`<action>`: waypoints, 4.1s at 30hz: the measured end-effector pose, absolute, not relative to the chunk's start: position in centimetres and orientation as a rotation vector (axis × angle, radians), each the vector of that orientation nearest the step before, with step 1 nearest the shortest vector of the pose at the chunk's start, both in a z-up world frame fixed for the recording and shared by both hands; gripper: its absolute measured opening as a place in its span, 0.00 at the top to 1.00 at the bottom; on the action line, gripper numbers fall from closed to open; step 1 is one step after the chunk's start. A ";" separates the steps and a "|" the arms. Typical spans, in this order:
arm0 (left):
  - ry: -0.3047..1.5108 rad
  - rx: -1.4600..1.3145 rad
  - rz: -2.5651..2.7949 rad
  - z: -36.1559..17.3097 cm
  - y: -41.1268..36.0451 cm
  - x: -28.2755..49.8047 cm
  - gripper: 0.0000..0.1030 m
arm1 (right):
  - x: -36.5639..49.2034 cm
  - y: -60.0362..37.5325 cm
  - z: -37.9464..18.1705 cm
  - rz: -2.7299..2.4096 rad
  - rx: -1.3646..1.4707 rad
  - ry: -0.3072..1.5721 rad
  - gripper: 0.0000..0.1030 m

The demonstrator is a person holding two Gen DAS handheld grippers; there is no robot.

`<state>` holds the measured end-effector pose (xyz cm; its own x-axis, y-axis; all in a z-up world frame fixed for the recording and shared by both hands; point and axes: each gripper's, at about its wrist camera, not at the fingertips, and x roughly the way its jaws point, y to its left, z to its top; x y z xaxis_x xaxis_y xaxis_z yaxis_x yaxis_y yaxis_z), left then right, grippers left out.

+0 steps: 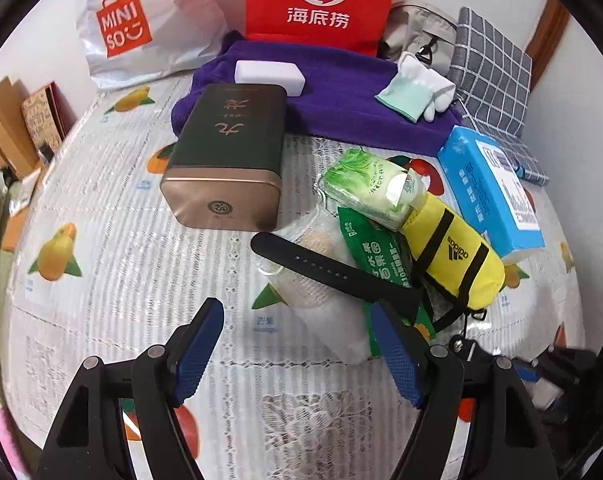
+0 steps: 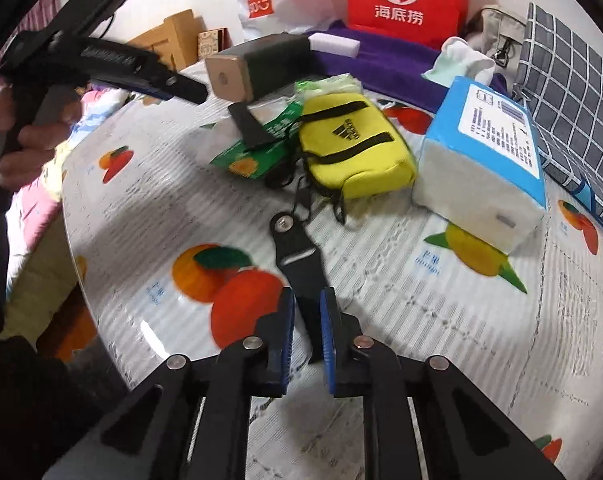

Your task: Organize soft objects

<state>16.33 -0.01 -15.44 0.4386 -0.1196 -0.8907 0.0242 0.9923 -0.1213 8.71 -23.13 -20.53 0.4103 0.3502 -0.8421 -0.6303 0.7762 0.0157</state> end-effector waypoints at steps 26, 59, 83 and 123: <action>1.186 -0.084 -0.002 -18.1 -2.0 19.2 0.87 | 9.3 -23.6 -20.8 0.581 -0.222 0.905 1.00; 1.182 -0.110 -0.093 -19.3 -0.3 16.8 0.80 | 7.0 -25.9 -20.9 0.390 -0.135 0.919 0.78; 1.113 -0.170 -0.142 -18.4 1.6 15.5 0.95 | 7.4 -26.7 -20.2 0.336 -0.136 0.922 0.95; 1.070 -0.172 -0.173 -15.3 3.6 13.9 0.95 | 7.1 -26.1 -19.0 0.378 -0.107 0.896 0.81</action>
